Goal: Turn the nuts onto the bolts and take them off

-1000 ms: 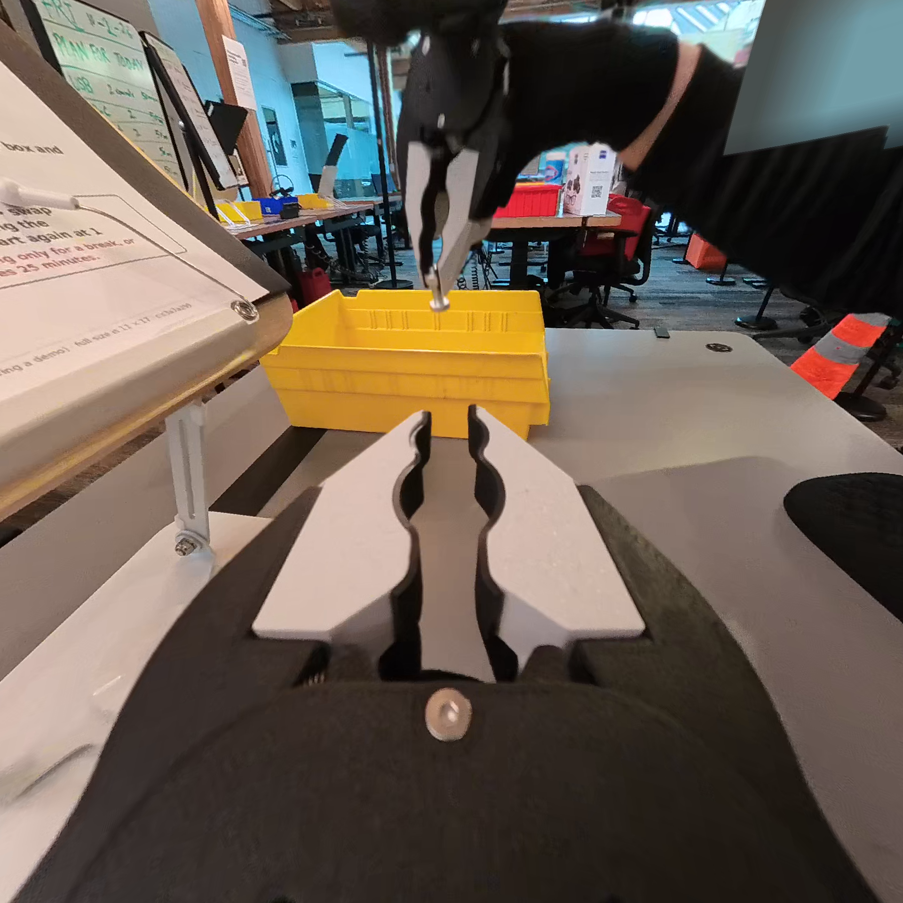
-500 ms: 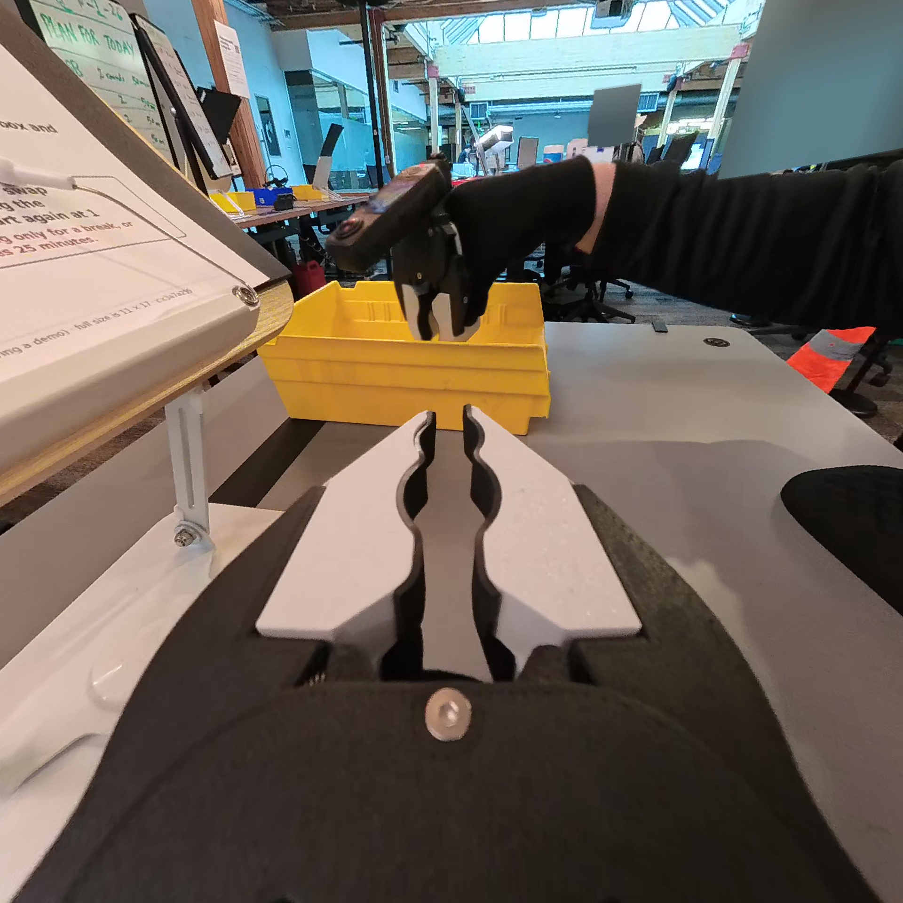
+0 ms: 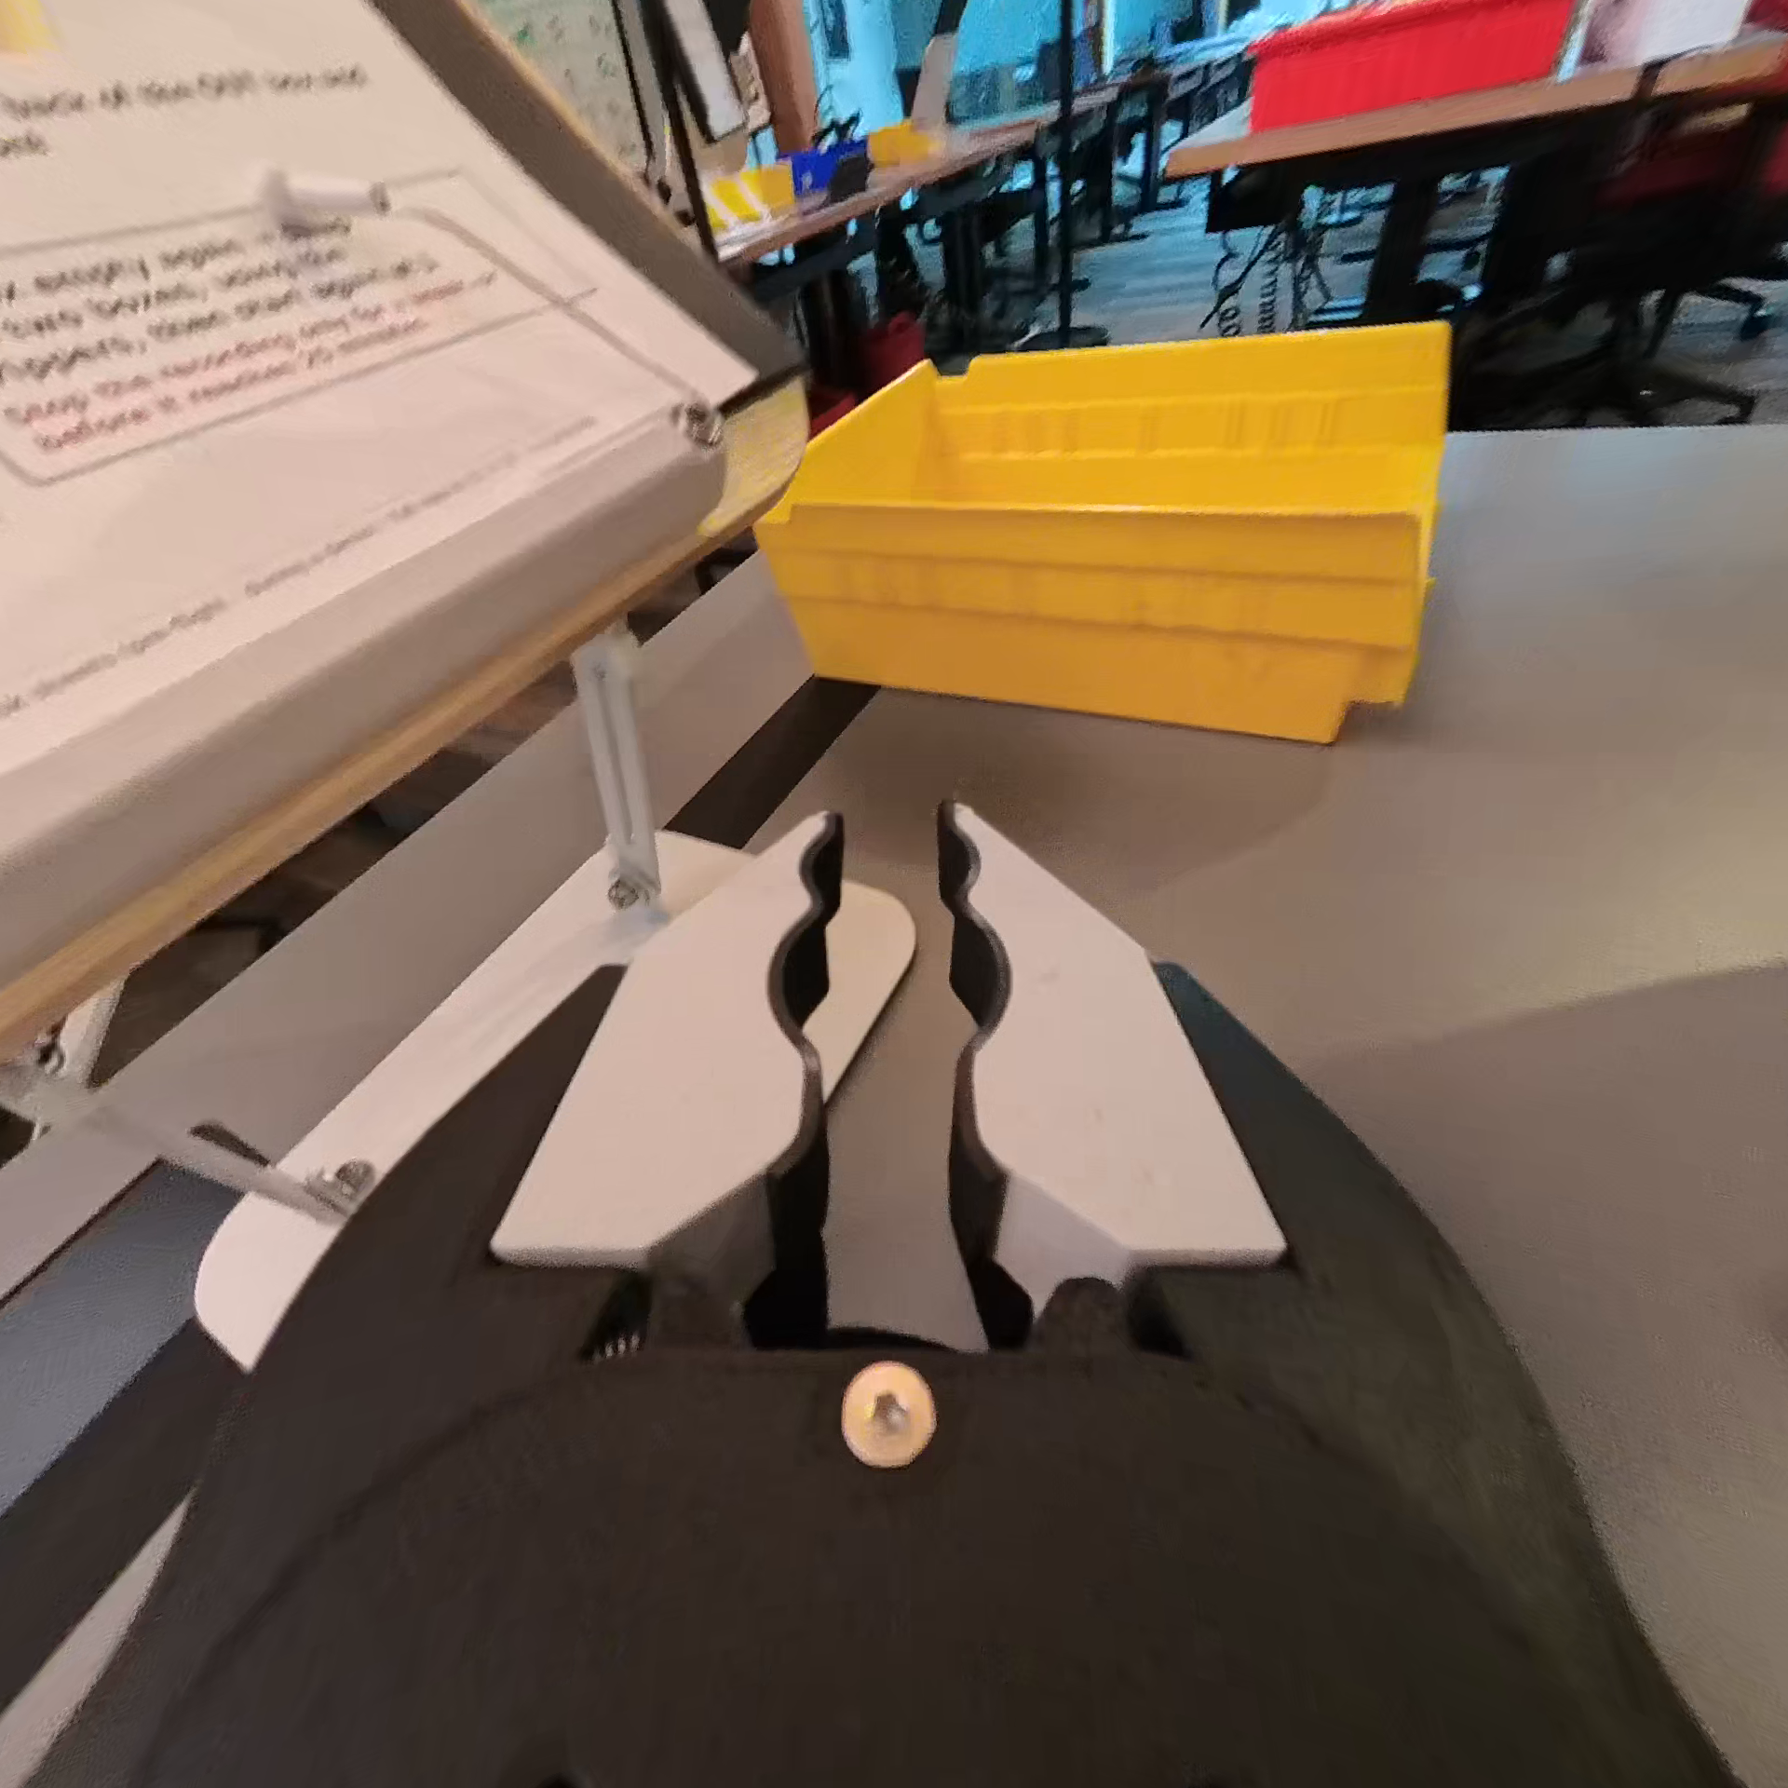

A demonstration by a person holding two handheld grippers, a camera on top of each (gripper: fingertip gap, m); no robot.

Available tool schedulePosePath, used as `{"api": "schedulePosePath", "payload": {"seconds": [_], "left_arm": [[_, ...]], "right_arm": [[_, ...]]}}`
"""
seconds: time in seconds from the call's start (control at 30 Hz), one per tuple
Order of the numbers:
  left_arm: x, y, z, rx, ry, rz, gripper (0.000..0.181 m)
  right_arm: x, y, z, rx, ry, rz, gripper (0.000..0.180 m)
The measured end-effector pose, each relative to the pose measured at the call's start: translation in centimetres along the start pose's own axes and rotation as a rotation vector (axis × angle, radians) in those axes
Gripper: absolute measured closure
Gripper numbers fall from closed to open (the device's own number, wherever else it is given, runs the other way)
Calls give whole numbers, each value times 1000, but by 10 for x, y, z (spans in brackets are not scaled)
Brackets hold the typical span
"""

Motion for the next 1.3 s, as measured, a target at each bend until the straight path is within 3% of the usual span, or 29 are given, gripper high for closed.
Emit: {"api": "schedulePosePath", "payload": {"seconds": [0.17,0.33,0.67,0.83,0.97,1.1,1.2,1.3], "left_arm": [[16,0,-14,78,34,80,161],[27,3,-19,109,42,128,161],[32,1,-20,122,53,145,160],[30,8,1,89,14,156,160],[41,34,37,63,-36,192,155],[71,84,70,105,-65,309,153],[104,132,77,264,-125,380,157],[149,176,52,520,-119,385,158]], "right_arm": [[43,-3,49,-167,42,30,142],[54,-10,75,-326,-14,100,143],[67,-32,58,-425,-62,150,144],[58,-32,47,-420,-71,130,144],[55,-20,45,-483,-92,145,145],[53,-23,42,-473,-88,146,144],[49,-30,36,-445,-100,143,144],[44,-35,29,-434,-120,145,145]]}}
Point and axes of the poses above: each gripper's, where its closed fingertips meet, y back along the fingers, z out of its top, x = y × z across the jaws, the point moved 7 cm from there along y, back along the fingers, and after that the axes turned 2 degrees about -x, right-handed, at the moved point
